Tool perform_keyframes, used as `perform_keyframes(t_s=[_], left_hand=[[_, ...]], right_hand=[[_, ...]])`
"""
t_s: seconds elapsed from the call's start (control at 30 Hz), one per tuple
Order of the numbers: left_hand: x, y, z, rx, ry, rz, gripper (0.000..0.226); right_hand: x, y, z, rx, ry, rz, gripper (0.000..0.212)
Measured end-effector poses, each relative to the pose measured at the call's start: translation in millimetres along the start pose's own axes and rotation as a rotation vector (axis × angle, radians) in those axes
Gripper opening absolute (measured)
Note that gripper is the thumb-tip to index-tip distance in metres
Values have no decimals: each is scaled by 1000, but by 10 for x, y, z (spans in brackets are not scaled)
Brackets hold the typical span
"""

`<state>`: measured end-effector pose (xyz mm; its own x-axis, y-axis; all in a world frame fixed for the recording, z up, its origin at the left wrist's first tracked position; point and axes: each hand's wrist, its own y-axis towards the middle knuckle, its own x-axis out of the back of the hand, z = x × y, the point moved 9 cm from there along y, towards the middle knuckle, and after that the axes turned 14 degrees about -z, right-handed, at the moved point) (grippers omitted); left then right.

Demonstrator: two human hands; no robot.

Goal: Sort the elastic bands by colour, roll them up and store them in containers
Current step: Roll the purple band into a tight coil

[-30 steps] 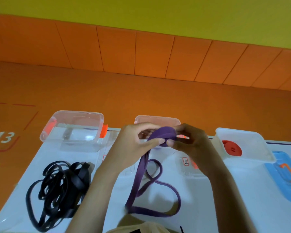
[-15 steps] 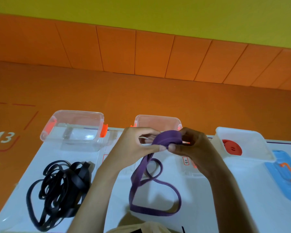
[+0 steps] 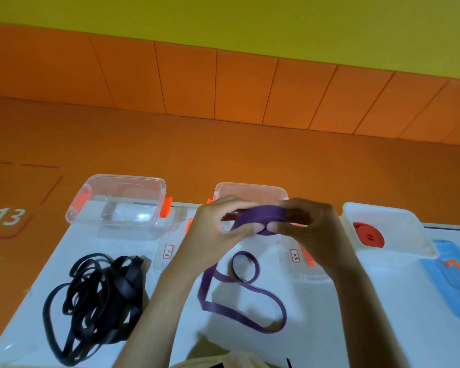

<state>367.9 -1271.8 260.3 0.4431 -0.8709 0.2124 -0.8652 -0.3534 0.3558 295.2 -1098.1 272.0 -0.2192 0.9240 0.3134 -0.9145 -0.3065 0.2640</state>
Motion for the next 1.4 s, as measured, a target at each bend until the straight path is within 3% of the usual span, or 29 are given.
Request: perform_keyframes(t_s=[0.1,0.23,0.3,0.47,0.6,0.67,0.83,1.0,1.07,1.23,1.3,1.4], left_hand=[[54,23,52,99,-154,-6,33],[3,19,115,47,52,160,31],[-33,-11,95,28,53,179,31],[56,-2,122,187,-236,6,40],[63,14,114,78,0,78,34],[64,17,79,48,17,60,34],[62,97,46,139,-61,49,31],[-3,125,19,132,231,251,39],[-15,133,-21,110,264,226,36],[4,113,-99,-81,334,146,30],[78,118,-94,-81,194,22,37],[116,89,47,67,-47,-41,46]], right_hand=[[-67,-41,-126,-194,245,-2,34],[-187,-75,-130,-60,-125,160,37],[-183,-74,-77,-14,-175,161,36],[-128,-78,-156,-180,163,56,30],[-277,-118,-189,-132,-10,207,34],[-238,-64,-133,-96,-58,192,33],[-203,-53,-207,-236,186,104,39],[-385,-205,-451,-419,439,97,35],[-335,-183,-420,-394,416,88,35],[-178,-38,-34,-12,-34,85,37],[-82,13,57,17,-1,4,36],[-45,20,-20,-163,296,-36,34]])
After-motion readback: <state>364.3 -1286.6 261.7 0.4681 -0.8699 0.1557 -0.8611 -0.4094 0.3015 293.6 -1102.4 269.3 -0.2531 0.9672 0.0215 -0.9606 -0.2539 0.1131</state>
